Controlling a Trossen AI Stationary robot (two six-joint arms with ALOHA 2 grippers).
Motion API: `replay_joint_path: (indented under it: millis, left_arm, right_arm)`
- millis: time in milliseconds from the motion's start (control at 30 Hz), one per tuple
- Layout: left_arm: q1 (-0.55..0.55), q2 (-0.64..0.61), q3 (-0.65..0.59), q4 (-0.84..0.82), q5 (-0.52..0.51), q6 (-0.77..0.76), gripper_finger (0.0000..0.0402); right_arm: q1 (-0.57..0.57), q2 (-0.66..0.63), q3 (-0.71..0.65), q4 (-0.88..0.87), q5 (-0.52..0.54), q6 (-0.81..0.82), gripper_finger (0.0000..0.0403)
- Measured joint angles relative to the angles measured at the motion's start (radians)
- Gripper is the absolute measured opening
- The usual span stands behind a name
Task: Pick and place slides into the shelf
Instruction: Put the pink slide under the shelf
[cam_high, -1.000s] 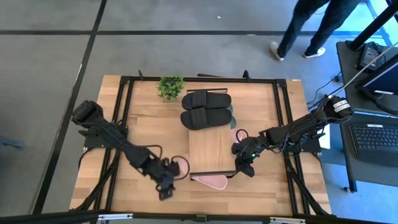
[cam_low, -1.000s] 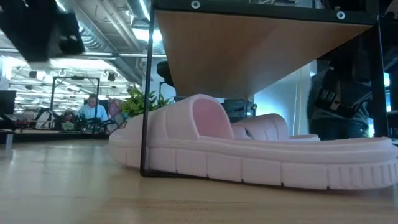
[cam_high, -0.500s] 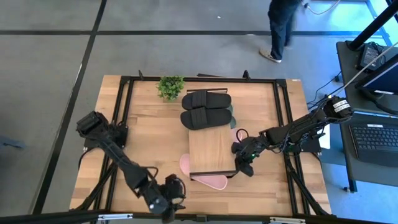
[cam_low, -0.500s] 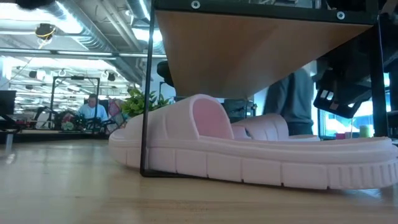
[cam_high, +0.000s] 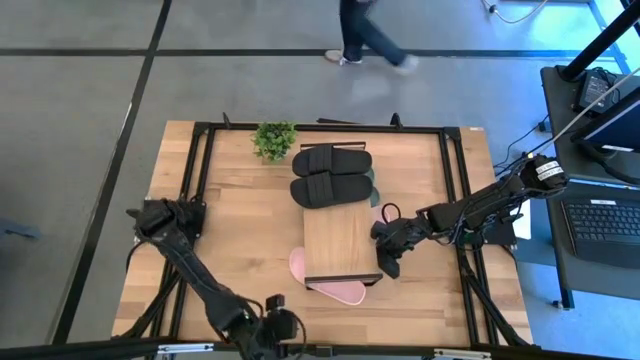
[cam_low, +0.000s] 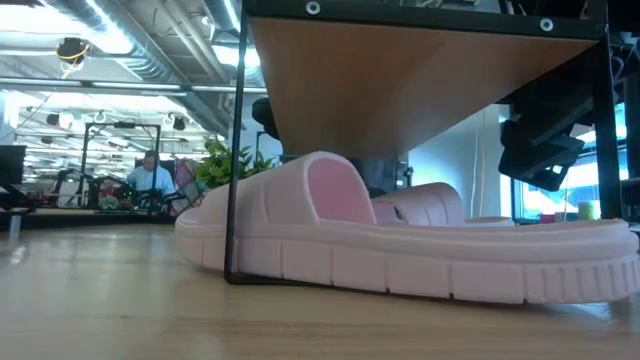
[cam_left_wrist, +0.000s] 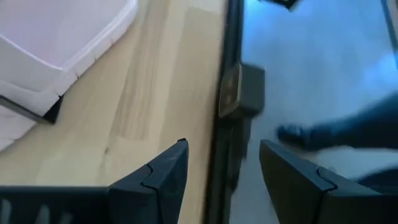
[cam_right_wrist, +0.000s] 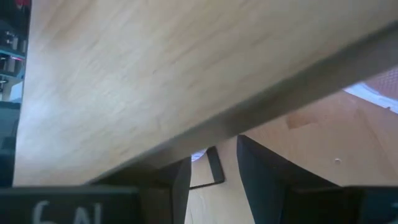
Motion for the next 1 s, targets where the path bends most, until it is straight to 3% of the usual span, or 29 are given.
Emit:
replay_joint_path:
  millis: [200, 467, 800, 1000]
  left_arm:
    - [0.043, 0.176, 0.141, -0.005, -0.095, -0.151, 0.0189]
    - [0.123, 0.377, 0.315, -0.006, -0.108, -0.302, 0.0189]
    - [0.13, 0.414, 0.403, -0.292, -0.258, -0.535, 0.0189]
    - [0.164, 0.414, 0.406, -0.295, -0.279, -0.536, 0.0189]
  right_arm:
    - [0.0, 0.0, 0.0, 0.0, -0.002, -0.011, 0.013]
    - [0.002, 0.0, 0.0, 0.0, -0.027, -0.066, 0.013]
    - [0.002, 0.0, 0.0, 0.009, -0.02, -0.113, 0.013]
    - [0.002, 0.0, 0.0, 0.01, 0.0, -0.114, 0.013]
